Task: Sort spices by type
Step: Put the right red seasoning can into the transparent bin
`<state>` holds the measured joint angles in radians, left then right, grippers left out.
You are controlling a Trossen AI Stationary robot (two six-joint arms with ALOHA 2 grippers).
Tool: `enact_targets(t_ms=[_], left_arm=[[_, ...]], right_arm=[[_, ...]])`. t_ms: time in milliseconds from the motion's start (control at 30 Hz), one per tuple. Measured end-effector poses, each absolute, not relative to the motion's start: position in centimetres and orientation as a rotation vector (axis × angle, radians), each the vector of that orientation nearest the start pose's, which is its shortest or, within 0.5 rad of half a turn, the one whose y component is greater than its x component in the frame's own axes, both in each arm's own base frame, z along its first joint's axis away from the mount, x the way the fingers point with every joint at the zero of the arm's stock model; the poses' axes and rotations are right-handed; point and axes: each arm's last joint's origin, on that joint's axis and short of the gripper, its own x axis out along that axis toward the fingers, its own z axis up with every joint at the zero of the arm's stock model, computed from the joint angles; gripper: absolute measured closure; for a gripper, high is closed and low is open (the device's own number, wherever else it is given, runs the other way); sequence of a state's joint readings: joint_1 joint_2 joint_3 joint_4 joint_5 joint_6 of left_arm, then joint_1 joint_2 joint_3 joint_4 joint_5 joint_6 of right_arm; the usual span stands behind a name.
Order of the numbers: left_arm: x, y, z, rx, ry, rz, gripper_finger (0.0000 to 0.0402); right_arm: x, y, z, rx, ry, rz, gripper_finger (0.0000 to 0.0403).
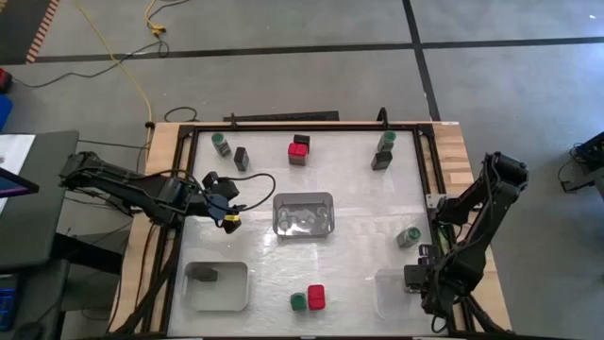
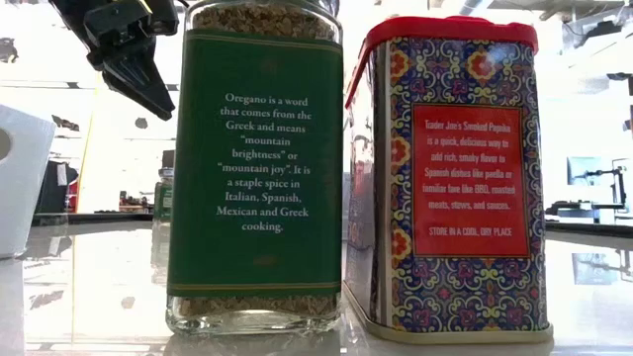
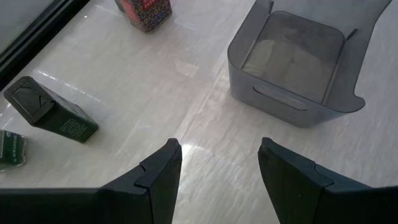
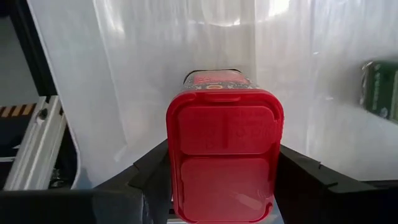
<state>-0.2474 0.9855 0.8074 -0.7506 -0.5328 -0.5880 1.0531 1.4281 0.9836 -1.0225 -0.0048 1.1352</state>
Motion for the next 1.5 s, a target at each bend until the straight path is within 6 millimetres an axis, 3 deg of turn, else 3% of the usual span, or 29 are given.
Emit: enact_targets(t_ms=[367, 1000, 1500], left_arm=[[17.9, -3.0, 26.5, -0.193, 0.745, 0.501, 0.0199], [17.9, -3.0, 26.5, -0.193, 0.745, 0.502, 0.0199], [18.0, -3.0, 26.5, -0.193, 0.745, 0.501, 0.0199]], right_arm=[[13.0, 19.9, 21.7, 0.11, 1.546, 0.024, 0.0158], [11.8, 20.7, 21.7, 0.134, 1.558, 0.018, 0.0158], [11.8, 20.8, 21.7, 0.132, 1.536, 0.027, 0.0158]])
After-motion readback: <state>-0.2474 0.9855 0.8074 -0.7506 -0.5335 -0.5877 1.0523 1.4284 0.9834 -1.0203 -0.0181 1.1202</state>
